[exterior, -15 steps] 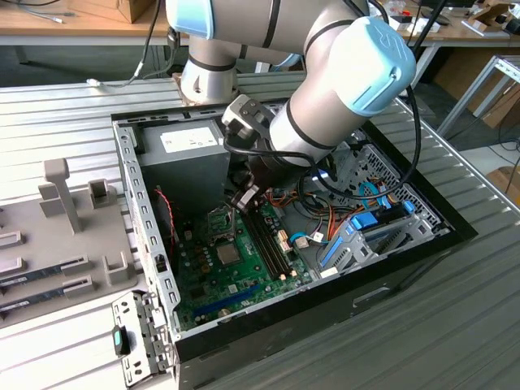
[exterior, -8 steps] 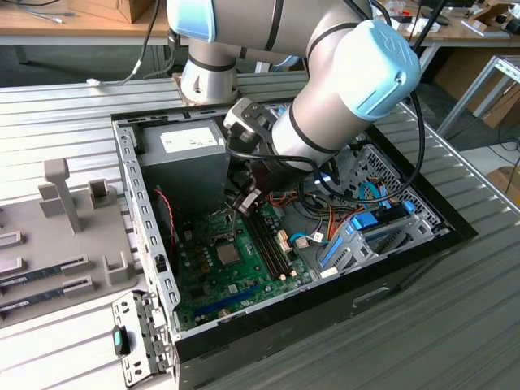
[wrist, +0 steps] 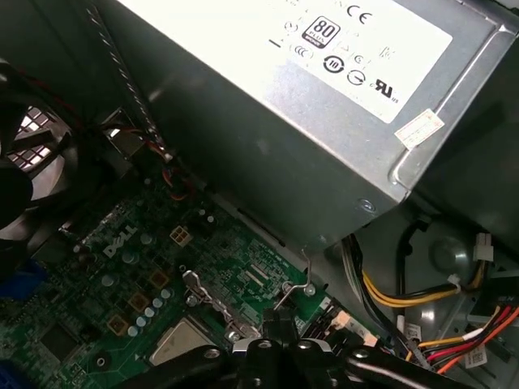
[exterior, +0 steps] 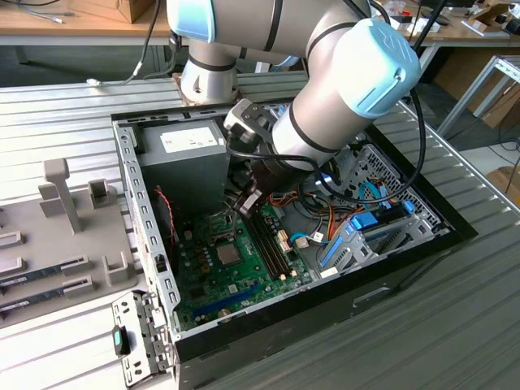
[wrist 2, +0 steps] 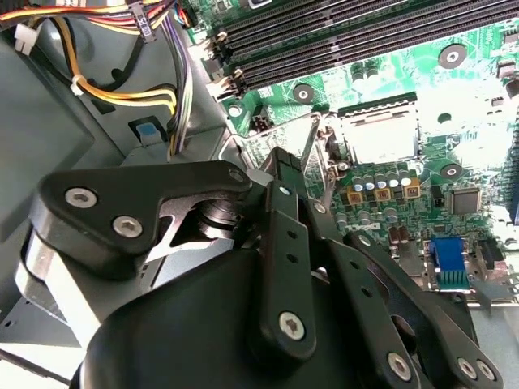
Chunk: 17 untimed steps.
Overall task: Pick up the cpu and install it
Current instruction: 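Close the cpu cover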
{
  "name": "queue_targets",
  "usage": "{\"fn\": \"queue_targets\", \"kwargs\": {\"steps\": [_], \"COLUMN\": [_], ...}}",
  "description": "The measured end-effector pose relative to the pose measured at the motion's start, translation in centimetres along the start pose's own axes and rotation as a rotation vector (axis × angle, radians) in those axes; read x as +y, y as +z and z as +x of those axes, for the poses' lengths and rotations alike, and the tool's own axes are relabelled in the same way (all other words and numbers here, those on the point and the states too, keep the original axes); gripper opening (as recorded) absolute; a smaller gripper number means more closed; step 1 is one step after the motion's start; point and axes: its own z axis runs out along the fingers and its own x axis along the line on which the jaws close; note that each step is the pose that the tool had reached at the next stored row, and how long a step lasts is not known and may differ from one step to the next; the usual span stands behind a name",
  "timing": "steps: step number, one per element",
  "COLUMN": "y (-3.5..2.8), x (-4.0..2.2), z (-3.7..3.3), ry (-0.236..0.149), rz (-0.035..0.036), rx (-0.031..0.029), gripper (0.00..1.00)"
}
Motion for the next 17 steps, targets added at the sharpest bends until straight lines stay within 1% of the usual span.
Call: {"fn": "queue_targets", "kwargs": {"steps": [4,5,6,7,9,10,11,12,13,14,17], "y": [-0.4,-0.41,-0.44,-0.45,-0.45,-0.44,-0.44,-0.45,-0.44,-0.44,-0.45], "x": [0.08,0.08,0.08,0.08,0.08,0.08,0.08,0.08,0.08,0.08,0.08], "z": [0.03,0.02,0.03,0.03,0.03,0.03,0.03,0.03,0.03,0.03,0.03], "ry": [0.0,0.0,0.0,0.001,0.003,0.004,0.005,0.007,0.01,0.01,0.011], "rz": [0.0003,0.0016,0.0071,0.0144,0.0243,0.0318,0.0373,0.0469,0.058,0.0618,0.0629], "rx": [0.0002,0.0012,0.0058,0.0117,0.0195,0.0255,0.0298,0.0373,0.046,0.0488,0.0497], "gripper": [0.11,0.11,0.11,0.11,0.11,0.11,0.11,0.11,0.11,0.11,0.11]}}
